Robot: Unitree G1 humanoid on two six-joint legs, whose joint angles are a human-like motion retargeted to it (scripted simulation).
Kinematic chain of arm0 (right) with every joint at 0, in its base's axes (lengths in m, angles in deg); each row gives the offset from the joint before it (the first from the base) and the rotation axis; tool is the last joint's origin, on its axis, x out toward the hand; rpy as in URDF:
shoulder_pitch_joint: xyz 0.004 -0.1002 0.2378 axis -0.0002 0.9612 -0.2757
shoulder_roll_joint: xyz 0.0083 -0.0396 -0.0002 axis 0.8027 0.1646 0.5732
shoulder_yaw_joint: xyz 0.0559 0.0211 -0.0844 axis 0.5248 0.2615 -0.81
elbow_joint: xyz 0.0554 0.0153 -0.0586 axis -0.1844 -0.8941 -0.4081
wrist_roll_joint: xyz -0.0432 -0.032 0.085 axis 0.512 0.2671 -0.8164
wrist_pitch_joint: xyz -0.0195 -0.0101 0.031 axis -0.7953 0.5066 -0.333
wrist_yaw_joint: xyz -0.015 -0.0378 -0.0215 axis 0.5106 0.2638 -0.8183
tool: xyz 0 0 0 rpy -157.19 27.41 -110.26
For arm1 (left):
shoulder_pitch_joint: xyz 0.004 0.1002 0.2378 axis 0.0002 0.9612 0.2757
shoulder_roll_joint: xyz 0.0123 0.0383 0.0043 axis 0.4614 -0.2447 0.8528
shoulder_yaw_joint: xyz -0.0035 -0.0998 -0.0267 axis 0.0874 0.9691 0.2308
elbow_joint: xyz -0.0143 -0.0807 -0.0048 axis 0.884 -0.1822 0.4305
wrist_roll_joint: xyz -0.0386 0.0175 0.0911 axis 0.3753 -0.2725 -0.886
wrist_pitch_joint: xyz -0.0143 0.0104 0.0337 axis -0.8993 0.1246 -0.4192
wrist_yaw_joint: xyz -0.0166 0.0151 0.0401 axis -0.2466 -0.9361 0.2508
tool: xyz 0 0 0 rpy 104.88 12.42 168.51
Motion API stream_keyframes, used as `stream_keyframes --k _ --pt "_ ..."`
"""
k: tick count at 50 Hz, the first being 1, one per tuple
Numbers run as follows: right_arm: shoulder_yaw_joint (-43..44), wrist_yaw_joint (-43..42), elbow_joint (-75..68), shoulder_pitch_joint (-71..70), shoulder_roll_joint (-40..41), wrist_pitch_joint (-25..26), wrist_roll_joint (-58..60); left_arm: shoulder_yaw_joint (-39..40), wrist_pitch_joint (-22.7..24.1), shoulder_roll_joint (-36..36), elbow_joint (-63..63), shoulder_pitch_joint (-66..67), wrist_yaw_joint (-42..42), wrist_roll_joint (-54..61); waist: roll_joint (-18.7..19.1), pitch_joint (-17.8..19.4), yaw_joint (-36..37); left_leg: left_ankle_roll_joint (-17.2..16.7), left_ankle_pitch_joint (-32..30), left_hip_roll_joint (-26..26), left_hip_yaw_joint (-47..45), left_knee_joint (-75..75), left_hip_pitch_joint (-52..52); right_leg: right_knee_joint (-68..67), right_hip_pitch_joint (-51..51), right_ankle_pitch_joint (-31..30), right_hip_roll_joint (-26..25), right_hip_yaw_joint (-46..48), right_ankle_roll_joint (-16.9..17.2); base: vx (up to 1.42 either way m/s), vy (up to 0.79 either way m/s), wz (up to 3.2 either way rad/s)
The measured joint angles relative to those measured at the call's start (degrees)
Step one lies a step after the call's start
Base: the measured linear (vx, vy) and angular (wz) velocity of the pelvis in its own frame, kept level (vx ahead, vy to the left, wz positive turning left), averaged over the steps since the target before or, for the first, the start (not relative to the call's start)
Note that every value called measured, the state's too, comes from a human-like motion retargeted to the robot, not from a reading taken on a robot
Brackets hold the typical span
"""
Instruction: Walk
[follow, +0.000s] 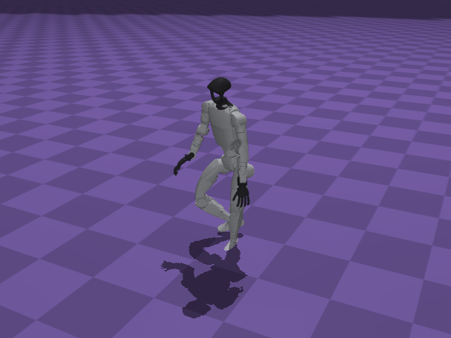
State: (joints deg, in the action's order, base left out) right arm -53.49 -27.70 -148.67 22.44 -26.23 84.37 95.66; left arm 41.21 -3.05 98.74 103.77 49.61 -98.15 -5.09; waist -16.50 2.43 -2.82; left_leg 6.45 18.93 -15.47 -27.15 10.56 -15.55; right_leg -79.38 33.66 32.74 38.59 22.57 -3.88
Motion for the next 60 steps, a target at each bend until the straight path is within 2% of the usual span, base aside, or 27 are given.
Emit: stream_keyframes --k 5,13,18,24,27,30,34,37,40,42,45,48,51,57,60 --pt "0.2 0.3 0.1 3.8 -0.6 0.1 -0.1 0.5 0.1 1.5 -1.3 -5.5 -0.8 0.2 1.6 0.6 -5.3 -1.1 0.1 -1.5 5.9 -3.9 6.0 10.4 6.1 -2.6 -6.9 -5.3 2.6 0.3 0.01 1.0" --pt "1.5 2.3 -6.2 7.8 -0.4 0.7 -1.0 0.2 2.3 1.5 -2.7 -14.2 -1.2 0.4 6.6 -0.4 -8.1 -1.9 3.6 1.8 11.1 -3.6 9.2 37.9 10.4 -18.3 -25.0 -10.2 10.1 0.29 0.04 0.57" --pt "2.6 2.7 -9.5 10.6 0.7 1.1 -1.4 -0.7 3.5 0.5 -4.1 -16.8 -1.2 0.0 6.9 -1.7 -9.6 -1.7 7.0 1.3 12.5 0.7 9.5 44.6 13.1 -24.9 -29.5 -13.2 13.5 0.27 0.03 0.49" --pt "4.6 1.9 -12.2 11.9 2.3 1.1 -1.7 -1.8 4.5 -1.3 -4.2 -18.4 -0.1 -0.6 9.7 -2.6 -10.2 -1.2 13.6 3.4 14.6 9.0 9.2 48.6 11.1 -29.3 -33.5 -12.6 13.1 0.35 0.0 0.43" --pt "5.5 1.4 -13.0 12.1 3.0 0.8 -1.7 -1.8 4.7 -2.6 -3.5 -18.3 0.7 -0.5 11.8 -2.1 -10.5 -1.9 16.7 5.9 14.1 15.4 9.0 46.9 9.3 -28.5 -34.6 -11.6 11.6 0.4 -0.01 0.58" --pt "6.1 0.9 -13.5 11.8 3.4 0.4 -2.0 -1.4 5.1 -3.8 -2.6 -17.5 1.2 0.2 14.1 -1.5 -10.7 -3.7 18.1 9.8 11.5 23.0 8.3 44.5 7.4 -24.6 -35.3 -10.3 9.2 0.41 -0.03 0.62" --pt "6.5 0.3 -13.3 10.3 3.4 -0.3 -3.1 -0.2 5.7 -5.0 -1.7 -15.6 1.6 2.1 17.0 -0.2 -10.3 -5.7 14.9 19.3 6.9 38.9 6.0 42.3 4.4 -20.0 -36.6 -8.0 6.3 0.39 -0.07 0.65" --pt "6.4 0.2 -12.6 8.5 3.1 -0.6 -3.9 0.9 5.9 -5.4 -1.6 -13.8 1.8 3.7 19.2 0.7 -8.9 -5.2 9.4 28.7 4.2 54.2 2.3 41.8 1.7 -16.7 -38.4 -6.0 4.0 0.35 -0.1 0.55" --pt "6.1 0.5 -11.6 6.2 2.3 -0.5 -3.8 1.7 5.4 -5.7 -1.9 -12.0 2.0 4.9 21.1 1.4 -6.4 -2.8 6.2 38.0 3.6 67.2 -2.6 42.3 -1.3 -14.0 -40.6 -3.8 2.1 0.33 -0.11 0.5" --pt "5.9 0.8 -11.0 4.3 1.6 -0.2 -3.4 2.2 4.9 -5.8 -2.0 -10.7 2.1 5.6 21.9 1.6 -4.5 -0.5 7.3 43.1 3.6 72.2 -6.0 43.5 -3.7 -12.7 -41.7 -2.8 1.4 0.33 -0.1 0.5" --pt "5.8 1.7 -10.2 1.0 0.3 0.4 -2.5 3.2 4.0 -5.4 -1.9 -8.6 2.6 6.3 22.6 1.9 -1.3 1.6 10.4 47.7 4.3 74.3 -11.3 46.9 -8.2 -11.7 -43.4 -2.0 1.0 0.33 -0.06 0.42" --pt "6.2 3.0 -9.3 -1.9 -0.9 0.8 -1.8 4.3 3.7 -4.8 -1.5 -6.0 3.1 7.1 22.1 1.9 1.2 2.1 12.7 47.4 3.9 68.9 -15.7 51.2 -13.3 -11.3 -43.6 -1.8 1.1 0.33 -0.01 0.52" --pt "6.8 4.0 -8.6 -4.3 -1.9 0.7 -1.6 5.8 3.8 -4.3 -0.8 -3.0 3.8 7.7 21.4 1.8 3.1 0.3 11.9 44.5 2.8 58.8 -19.1 54.9 -17.6 -10.9 -43.0 -1.3 1.3 0.34 0.01 0.64" --pt "8.2 5.6 -8.6 -8.4 -3.2 0.1 -1.7 8.7 3.7 -4.4 1.7 1.5 5.9 8.1 20.2 -0.2 4.7 -5.3 1.3 35.0 0.4 30.8 -23.1 60.6 -23.5 -10.1 -40.3 1.6 1.2 0.32 0.02 0.93" --pt "8.6 5.9 -8.3 -9.3 -3.2 0.0 -1.9 9.8 3.5 -5.1 2.8 3.6 7.0 8.4 20.9 -0.9 5.6 -6.8 -2.0 33.5 1.3 25.2 -25.1 58.3 -24.5 -8.3 -39.7 2.9 0.7 0.3 0.05 0.77"
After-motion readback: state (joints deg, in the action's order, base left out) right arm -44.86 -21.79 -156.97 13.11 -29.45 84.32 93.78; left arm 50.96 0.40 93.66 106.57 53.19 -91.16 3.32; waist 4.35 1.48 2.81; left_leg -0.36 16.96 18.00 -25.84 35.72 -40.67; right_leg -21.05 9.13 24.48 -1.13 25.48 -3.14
